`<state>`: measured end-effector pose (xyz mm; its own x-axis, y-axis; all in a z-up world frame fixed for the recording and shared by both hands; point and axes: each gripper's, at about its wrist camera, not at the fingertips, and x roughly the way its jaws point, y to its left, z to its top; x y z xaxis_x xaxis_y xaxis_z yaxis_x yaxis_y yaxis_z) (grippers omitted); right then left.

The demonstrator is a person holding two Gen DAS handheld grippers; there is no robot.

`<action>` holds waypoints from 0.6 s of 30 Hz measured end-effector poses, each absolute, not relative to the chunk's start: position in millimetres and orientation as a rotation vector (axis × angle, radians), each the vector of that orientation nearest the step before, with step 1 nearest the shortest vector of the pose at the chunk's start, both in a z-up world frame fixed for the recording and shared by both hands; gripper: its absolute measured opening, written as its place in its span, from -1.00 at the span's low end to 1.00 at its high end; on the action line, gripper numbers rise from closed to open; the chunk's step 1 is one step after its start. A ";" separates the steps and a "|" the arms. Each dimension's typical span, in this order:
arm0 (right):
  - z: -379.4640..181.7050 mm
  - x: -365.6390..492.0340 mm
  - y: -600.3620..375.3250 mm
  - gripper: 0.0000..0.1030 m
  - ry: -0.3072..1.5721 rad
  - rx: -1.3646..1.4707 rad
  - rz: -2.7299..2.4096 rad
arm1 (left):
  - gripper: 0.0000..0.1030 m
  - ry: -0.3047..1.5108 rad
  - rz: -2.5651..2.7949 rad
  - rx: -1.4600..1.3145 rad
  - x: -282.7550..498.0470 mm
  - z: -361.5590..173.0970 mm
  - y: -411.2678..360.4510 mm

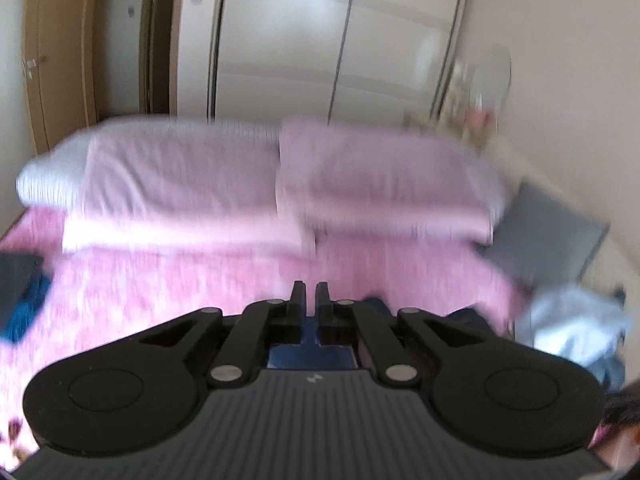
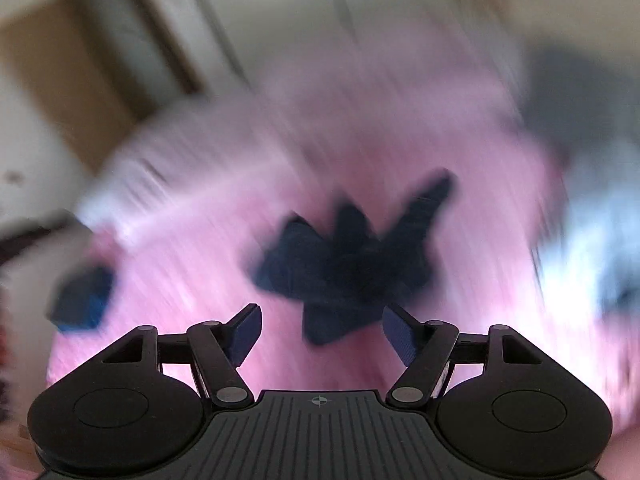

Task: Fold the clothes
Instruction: 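Lift the jeans with both grippers and drop them onto the open bedspread, then move both open grippers toward the jeans lying on the bedspread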

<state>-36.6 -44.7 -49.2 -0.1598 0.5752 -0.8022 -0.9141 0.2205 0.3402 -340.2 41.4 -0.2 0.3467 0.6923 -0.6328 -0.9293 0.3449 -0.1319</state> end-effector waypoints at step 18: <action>-139.1 -14.1 -211.7 0.37 1.115 -0.561 1.355 | -0.63 0.902 1.152 -0.661 -297.7 -94.2 -114.2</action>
<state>-14.1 -211.7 -139.1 -0.1501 0.4750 -0.8671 -0.9423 0.1967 0.2709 -297.7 -114.2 -94.2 0.1407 0.4776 -0.8672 -0.9564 0.2921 0.0057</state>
